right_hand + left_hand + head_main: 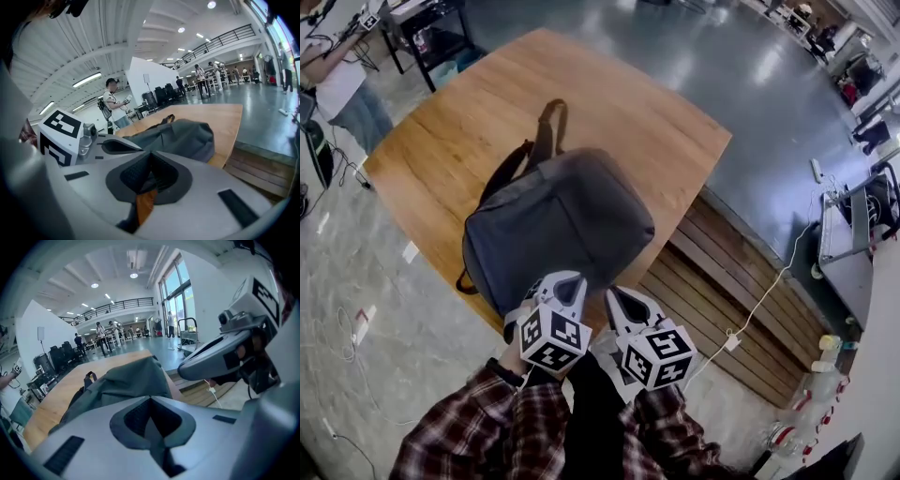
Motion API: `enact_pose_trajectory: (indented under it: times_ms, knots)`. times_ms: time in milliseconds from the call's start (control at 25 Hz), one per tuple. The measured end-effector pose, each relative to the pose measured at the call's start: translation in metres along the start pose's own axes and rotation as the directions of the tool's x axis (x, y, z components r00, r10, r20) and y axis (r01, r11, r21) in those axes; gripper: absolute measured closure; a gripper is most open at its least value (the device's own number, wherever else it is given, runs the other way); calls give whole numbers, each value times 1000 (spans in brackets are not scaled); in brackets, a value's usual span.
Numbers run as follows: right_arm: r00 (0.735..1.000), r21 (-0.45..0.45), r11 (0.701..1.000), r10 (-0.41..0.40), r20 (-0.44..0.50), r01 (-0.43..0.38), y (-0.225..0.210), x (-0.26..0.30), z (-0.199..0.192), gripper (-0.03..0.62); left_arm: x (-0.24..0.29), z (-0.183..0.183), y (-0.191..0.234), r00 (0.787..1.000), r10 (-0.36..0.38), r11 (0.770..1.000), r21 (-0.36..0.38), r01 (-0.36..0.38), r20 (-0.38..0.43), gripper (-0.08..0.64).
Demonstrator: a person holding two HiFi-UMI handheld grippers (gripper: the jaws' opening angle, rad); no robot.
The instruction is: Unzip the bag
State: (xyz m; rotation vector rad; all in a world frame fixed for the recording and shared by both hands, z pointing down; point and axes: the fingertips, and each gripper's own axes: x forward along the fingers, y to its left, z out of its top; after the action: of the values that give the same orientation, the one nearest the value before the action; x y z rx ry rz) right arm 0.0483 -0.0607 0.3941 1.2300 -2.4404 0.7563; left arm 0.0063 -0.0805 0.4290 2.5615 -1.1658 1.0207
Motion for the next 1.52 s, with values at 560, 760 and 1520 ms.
enact_pose_trajectory:
  times_ms: [560,760,1520]
  knots:
    - [962,-72,994,-93,-257,77,-40,72,-103,580,68,-76,29,996,-77,948,-313,58,-49,551]
    - [922,-253,967,-80,-379,-20,-28,82,-117,506,70,-76,26,996,-76,949,-310,56,-50,551]
    - [898,-459,887,-241,-369,50,-45,95,-112,551,72,-78,28,996,-67,954,-295,45,-63,551]
